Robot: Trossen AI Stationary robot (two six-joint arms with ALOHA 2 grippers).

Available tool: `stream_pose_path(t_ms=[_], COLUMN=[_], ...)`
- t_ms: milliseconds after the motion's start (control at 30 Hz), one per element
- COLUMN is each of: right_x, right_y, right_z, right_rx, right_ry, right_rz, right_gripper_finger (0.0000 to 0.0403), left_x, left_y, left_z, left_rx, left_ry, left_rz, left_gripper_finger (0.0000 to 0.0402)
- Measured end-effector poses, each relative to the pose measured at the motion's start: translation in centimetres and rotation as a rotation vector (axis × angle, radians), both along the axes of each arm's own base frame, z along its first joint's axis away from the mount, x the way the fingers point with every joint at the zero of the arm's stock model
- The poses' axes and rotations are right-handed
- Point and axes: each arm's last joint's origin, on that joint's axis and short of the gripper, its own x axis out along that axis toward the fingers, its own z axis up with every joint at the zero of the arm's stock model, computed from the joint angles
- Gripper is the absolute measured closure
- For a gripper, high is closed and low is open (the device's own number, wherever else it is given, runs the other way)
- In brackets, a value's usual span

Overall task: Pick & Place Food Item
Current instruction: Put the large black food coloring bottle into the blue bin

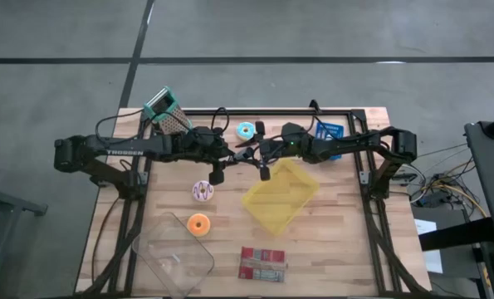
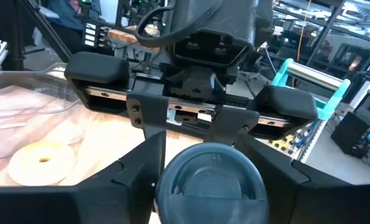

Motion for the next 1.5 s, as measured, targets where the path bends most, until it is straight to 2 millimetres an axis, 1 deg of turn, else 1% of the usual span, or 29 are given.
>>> stream_pose_path(t_ms=[233,333,467,667,900,1033,1200,1367,1500], right_x=[-0.01,-0.01,-0.01,-0.01,-0.03,-0.03,-0.03,-0.04,-0.04], right_y=[0.07,0.09,0.07,0.06,0.05,0.03,-0.01,0.00,0.01], right_z=[-0.05,-0.07,-0.07,-0.06,-0.01,0.02,0.00,-0.01,-0.02], right_rx=[0.009,0.008,0.007,0.006,-0.002,-0.001,-0.002,-0.001,0.000], right_ry=[0.003,0.004,0.004,0.003,0.001,-0.001,0.000,0.001,0.002], right_rz=[0.011,0.013,0.011,0.007,0.003,-0.003,-0.008,-0.006,-0.003], right_gripper_finger=[0.0261,0.0278,0.0280,0.0262,0.0270,0.0272,0.0271,0.0270,0.0269], left_x=[0.00,0.00,0.00,0.02,0.07,0.10,0.14,0.13,0.12], left_y=[0.00,-0.01,-0.01,0.00,0.07,0.10,0.14,0.16,0.15], left_z=[0.00,0.00,0.00,0.02,0.09,0.14,0.20,0.20,0.18], left_rx=[0.005,0.007,0.007,0.010,0.042,0.026,-0.038,-0.035,-0.037], left_ry=[0.001,0.001,0.001,-0.004,-0.010,-0.017,-0.033,-0.032,-0.030], left_rz=[-0.003,-0.006,-0.005,-0.006,-0.005,0.017,0.085,0.091,0.088], left_gripper_finger=[0.0277,0.0277,0.0277,0.0277,0.0273,0.0245,0.0191,0.0142,0.0115])
